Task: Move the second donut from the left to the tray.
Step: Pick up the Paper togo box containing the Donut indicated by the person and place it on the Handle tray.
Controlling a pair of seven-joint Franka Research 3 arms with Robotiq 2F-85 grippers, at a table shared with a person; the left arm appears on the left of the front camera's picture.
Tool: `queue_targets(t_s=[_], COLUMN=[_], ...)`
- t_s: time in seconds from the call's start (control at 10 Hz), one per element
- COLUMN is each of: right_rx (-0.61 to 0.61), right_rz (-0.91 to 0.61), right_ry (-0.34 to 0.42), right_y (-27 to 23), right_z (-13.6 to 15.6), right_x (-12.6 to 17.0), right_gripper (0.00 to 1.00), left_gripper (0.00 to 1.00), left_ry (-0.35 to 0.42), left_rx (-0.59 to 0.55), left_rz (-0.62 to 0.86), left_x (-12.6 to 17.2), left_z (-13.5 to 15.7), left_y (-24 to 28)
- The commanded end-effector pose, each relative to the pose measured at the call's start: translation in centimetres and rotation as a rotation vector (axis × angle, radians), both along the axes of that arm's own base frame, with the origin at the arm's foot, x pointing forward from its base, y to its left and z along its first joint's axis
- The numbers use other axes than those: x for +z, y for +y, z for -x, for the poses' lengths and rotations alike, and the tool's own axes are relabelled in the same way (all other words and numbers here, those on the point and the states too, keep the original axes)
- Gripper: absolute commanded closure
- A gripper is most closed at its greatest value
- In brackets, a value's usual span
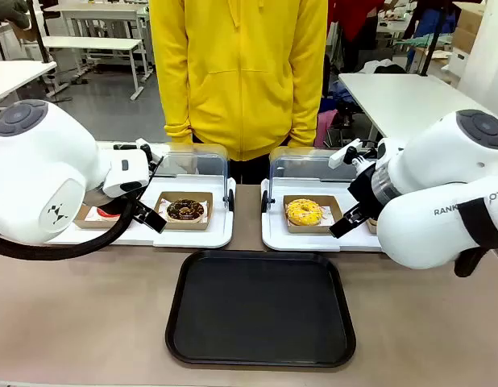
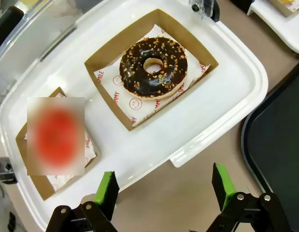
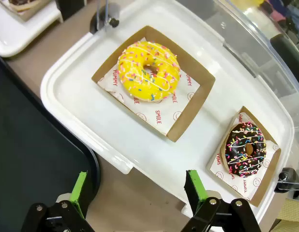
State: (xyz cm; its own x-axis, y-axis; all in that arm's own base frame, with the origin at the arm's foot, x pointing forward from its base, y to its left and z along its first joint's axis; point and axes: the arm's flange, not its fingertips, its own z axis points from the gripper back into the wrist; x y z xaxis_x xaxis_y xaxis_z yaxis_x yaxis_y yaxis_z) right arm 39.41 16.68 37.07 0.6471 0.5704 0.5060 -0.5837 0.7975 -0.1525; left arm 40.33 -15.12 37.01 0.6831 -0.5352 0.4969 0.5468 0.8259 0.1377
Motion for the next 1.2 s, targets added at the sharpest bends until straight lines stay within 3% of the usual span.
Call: queue_targets(t_s=[0.0,1.0,1.1], right_rx=[0.000,0.001,0.018], right_rz=[0.000,0.001,-0.019], right_ry=[0.000,0.000,-0.020], right_y=[0.0,0.0,-0.5], right_z=[0.0,0.0,-0.8], right_x=[0.0,0.0,3.4], right_gripper=[0.00,0.00,0.00], left_gripper=[0.00,0.00,0.00], left_ry=[0.000,0.000,0.010], left_rx=[0.000,0.001,-0.012], left_rz=[0.000,0.000,0.019], left_x=[0.0,0.0,2.3], left_z=[0.0,0.0,-1.7], left_y=[0.0,0.0,1.0])
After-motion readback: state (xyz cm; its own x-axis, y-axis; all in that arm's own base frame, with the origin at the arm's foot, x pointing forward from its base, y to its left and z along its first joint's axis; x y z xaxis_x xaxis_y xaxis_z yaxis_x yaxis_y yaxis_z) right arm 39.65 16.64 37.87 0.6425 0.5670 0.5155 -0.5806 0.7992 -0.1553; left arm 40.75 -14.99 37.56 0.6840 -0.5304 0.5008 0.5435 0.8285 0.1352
